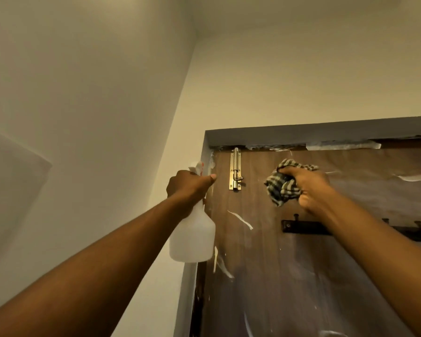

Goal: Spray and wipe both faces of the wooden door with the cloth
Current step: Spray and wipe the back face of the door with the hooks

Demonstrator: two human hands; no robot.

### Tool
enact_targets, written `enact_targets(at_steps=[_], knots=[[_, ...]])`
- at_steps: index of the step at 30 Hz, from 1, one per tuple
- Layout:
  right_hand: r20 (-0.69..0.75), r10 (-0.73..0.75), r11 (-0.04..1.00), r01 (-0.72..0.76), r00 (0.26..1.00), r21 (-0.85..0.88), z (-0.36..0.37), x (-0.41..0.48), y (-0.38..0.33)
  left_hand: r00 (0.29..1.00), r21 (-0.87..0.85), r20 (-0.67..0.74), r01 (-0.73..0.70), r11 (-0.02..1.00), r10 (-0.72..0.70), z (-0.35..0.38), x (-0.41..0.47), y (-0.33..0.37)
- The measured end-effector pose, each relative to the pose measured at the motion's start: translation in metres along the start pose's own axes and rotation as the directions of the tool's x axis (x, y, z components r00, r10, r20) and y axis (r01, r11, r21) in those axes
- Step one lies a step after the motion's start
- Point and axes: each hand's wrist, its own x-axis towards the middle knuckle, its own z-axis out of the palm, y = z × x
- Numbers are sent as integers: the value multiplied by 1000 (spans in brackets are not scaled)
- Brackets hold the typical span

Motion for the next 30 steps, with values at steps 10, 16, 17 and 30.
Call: enact_targets(at_steps=[10,16,17,30], knots=[[388,-762,92,680,518,-728,113,12,33,971,-185,235,91,979,-46,-12,44,-27],[732,-381,-366,635,565,-681,170,25,126,965,-210,256,120,970,-63,-8,66,-40],[713,-375,-378,605,592,-701,176,27,131,963,-210,264,114,971,-56,-7,70,-41],[488,-595,-222,454,638,-863,254,119,62,964,-206,263,8,979,48,-13,96,-37]])
